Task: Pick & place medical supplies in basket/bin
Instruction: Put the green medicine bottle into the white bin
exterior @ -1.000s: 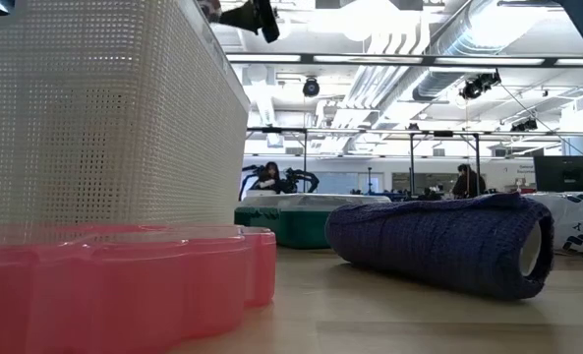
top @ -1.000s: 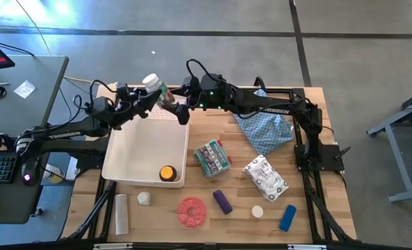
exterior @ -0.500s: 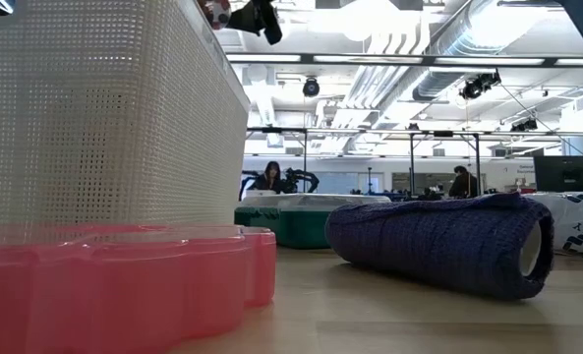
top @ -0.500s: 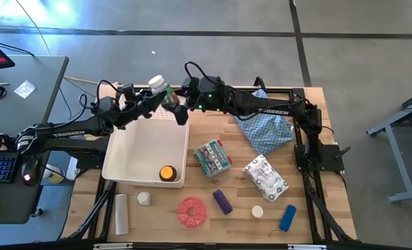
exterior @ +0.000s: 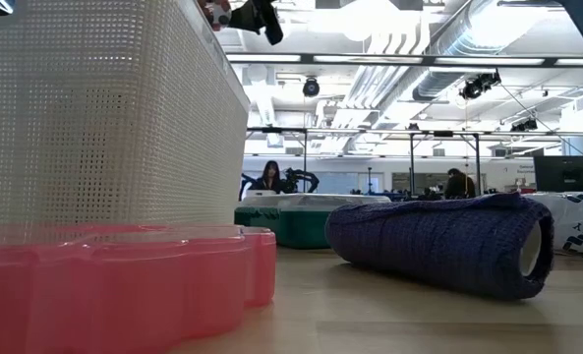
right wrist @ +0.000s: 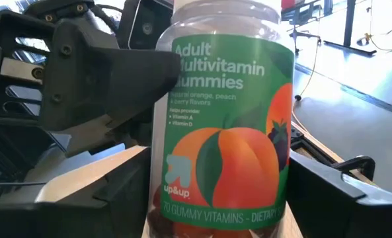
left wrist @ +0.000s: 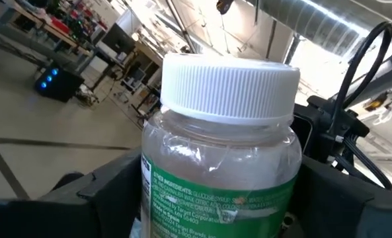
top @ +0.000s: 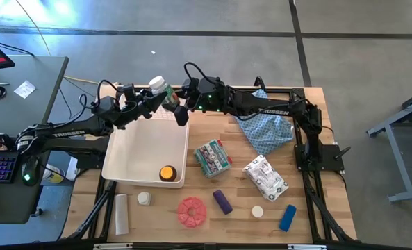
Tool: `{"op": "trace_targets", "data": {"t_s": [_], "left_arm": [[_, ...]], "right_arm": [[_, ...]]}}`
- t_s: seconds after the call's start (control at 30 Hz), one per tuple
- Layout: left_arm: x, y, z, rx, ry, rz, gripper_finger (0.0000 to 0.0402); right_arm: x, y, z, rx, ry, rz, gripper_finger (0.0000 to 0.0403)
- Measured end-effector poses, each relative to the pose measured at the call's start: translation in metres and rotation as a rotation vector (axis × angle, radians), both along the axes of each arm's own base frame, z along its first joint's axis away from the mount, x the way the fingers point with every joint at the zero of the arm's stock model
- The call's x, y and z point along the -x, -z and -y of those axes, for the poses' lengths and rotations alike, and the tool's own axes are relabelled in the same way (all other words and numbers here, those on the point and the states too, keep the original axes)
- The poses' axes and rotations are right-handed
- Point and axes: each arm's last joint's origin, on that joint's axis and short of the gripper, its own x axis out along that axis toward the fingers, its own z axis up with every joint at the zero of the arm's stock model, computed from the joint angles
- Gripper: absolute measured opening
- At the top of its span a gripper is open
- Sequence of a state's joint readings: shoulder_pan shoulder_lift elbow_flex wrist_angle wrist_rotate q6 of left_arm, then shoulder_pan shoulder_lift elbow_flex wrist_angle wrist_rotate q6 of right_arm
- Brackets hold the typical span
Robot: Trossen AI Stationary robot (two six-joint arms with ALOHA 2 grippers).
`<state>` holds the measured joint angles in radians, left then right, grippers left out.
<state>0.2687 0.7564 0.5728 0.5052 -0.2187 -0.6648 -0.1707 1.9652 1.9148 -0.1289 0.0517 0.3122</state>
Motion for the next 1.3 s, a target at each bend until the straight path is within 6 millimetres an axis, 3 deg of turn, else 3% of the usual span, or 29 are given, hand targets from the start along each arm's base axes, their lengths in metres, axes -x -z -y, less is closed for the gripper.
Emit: {"op": "trace_targets", "data": {"t_s": [0.13, 0.43, 0.7, 1.0, 1.3], "left_arm": [[0.0, 0.001, 0.001, 0.034, 0.038, 0.007, 0.0394], [0.007, -0.006, 0.004, 0.03, 0.093, -0.032, 0.0383], [0.012, -0.014, 0.009, 0.035, 0.19, -0.281, 0.0381], [0.015, -0.024, 0.009, -0.005, 0.165, -0.306, 0.0365], [0.015, -0.021, 0.009, 0.008, 0.165, -0.34, 0.0341]], "right_arm": [[0.001, 0.001, 0.001, 0.045, 0.021, -0.029, 0.0283], [0.008, -0.001, -0.001, 0.149, -0.059, -0.152, 0.0282], [0.012, 0.0, -0.011, 0.226, -0.155, -0.266, 0.0281], [0.015, 0.004, -0.011, 0.211, -0.168, -0.324, 0.0281], [0.015, 0.007, -0.011, 0.183, -0.202, -0.34, 0.0281]]}}
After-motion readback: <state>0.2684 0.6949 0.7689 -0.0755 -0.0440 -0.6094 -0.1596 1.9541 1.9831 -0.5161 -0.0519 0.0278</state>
